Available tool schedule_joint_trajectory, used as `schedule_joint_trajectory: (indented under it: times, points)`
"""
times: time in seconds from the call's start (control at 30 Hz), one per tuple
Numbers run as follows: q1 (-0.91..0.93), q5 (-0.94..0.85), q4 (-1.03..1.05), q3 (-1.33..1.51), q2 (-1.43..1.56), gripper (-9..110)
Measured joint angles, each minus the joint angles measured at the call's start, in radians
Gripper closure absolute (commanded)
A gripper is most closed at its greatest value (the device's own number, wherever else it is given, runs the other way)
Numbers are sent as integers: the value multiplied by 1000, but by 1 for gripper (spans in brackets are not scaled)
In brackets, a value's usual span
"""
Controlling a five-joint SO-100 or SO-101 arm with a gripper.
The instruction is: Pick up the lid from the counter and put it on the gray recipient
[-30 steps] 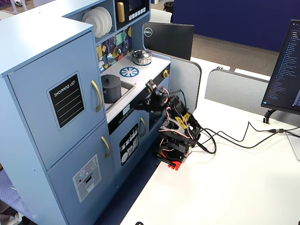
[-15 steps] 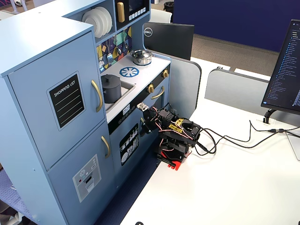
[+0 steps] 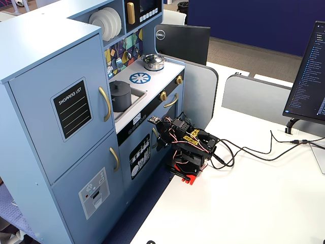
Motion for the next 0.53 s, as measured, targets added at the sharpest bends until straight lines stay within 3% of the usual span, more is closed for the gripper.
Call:
schedule_joint_trajectory:
  times: [0.53]
  points:
    - [9,0,0,0,0,96]
